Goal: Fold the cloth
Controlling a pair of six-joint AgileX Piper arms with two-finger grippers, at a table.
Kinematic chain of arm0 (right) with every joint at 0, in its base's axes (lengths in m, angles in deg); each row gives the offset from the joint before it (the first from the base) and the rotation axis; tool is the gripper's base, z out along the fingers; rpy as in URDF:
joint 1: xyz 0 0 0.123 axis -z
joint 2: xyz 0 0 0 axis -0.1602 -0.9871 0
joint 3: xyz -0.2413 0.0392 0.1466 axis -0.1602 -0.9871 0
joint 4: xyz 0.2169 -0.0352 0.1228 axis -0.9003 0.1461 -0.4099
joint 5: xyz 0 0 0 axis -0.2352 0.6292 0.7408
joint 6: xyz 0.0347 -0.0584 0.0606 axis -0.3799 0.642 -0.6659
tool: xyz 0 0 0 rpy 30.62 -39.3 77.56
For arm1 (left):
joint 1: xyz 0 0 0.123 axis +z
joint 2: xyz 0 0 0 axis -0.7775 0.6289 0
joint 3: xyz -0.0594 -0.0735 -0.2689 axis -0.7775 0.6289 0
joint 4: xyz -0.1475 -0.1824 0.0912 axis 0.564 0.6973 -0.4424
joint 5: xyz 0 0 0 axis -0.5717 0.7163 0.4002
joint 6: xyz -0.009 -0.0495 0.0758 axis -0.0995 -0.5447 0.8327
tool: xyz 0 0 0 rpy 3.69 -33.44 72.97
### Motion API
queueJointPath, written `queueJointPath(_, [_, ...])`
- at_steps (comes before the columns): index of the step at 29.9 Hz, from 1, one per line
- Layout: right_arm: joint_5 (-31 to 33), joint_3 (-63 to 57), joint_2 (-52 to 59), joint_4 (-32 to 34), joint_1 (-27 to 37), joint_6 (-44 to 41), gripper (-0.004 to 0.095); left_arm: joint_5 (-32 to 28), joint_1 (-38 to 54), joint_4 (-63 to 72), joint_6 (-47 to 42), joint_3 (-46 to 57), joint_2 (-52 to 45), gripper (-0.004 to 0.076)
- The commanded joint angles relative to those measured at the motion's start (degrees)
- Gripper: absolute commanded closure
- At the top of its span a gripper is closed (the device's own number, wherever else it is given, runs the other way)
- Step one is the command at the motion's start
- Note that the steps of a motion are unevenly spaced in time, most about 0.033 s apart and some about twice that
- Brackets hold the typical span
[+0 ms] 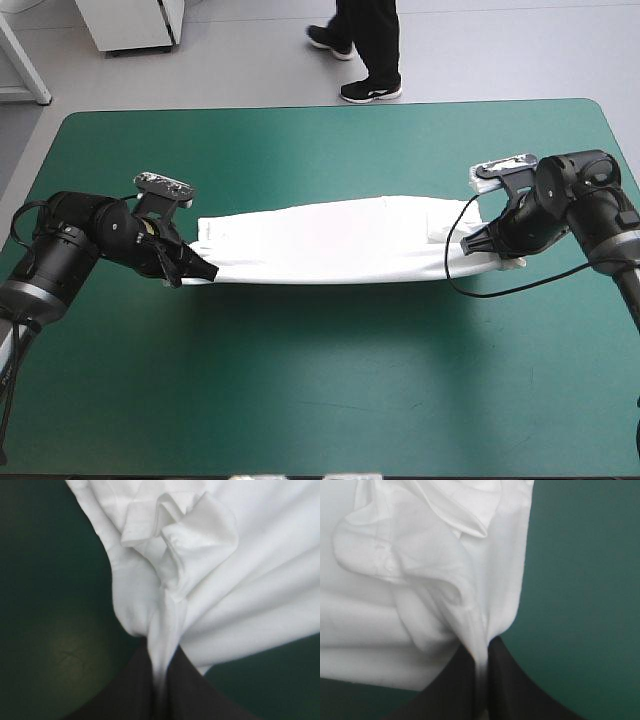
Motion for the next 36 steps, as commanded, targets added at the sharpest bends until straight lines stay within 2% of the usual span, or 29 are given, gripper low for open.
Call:
queueJointPath(1, [-4.70, 2.64, 2.01, 1.70, 0.20, -0.20, 0.0925, -5.54, -0.11, -0.81, -0.61, -1.98, -1.49, 0.0733])
queueJointPath(5, [-12.96, 2.90, 1.35, 1.70, 0.20, -0.56, 0.0925, -11.82, -0.11, -2.11, -0.91, -2.21, -0.47, 0.0733])
queueJointPath(10, [-17.54, 2.90, -1.90, 1.70, 0.20, -0.56, 0.0925, -14.09, -0.11, -4.31, -0.91, -2.20, 2.48, 0.0733])
queueJointPath(17, [-26.82, 3.25, -7.08, 1.70, 0.20, -0.81, 0.0925, -23.18, -0.11, -8.49, -2.53, -2.20, 6.57, 0.0733])
queueJointPath(31, [-28.91, 12.89, -20.70, 1.70, 0.20, -0.21, 0.0925, -32.76, -0.11, -10.22, -2.79, -2.20, 16.93, 0.0733])
queueJointPath(36, [-28.85, 13.01, -24.60, 1.70, 0.20, 0.08, 0.0925, -33.42, -0.11, -12.36, -3.74, -2.20, 20.53, 0.0733])
